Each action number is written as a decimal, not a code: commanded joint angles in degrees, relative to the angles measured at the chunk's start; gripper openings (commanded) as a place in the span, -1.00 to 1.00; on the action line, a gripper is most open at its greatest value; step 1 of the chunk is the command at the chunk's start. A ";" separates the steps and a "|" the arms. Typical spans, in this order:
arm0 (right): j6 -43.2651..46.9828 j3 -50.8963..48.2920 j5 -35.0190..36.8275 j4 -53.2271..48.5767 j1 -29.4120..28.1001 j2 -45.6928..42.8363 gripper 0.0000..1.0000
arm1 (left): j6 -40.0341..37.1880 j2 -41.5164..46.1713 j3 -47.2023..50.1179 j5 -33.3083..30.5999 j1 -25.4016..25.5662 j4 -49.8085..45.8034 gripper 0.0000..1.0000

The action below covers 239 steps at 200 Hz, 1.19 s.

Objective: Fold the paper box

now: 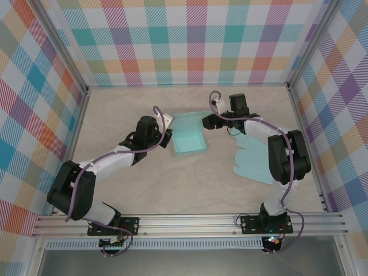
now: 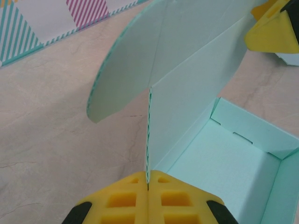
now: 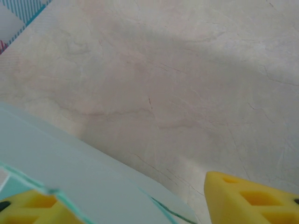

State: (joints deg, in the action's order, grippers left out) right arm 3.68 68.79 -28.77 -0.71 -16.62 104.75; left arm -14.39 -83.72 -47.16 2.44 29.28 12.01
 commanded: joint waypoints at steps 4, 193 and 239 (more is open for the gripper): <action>-0.33 0.71 -3.30 -0.30 0.06 0.19 0.10 | 1.14 -1.44 -2.10 0.18 0.87 0.15 -1.00; -18.97 -5.26 32.65 -9.27 -9.46 -9.41 -0.40 | 24.48 -9.78 -7.42 -26.54 9.75 1.59 -1.00; -18.30 -5.56 35.08 -10.12 -9.66 -12.07 -0.28 | 23.47 -10.26 -7.08 -26.62 9.99 2.26 -1.00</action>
State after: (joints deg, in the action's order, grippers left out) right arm -13.82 63.40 3.01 -9.54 -26.28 95.26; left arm 7.99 -93.49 -52.77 -21.96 38.83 13.58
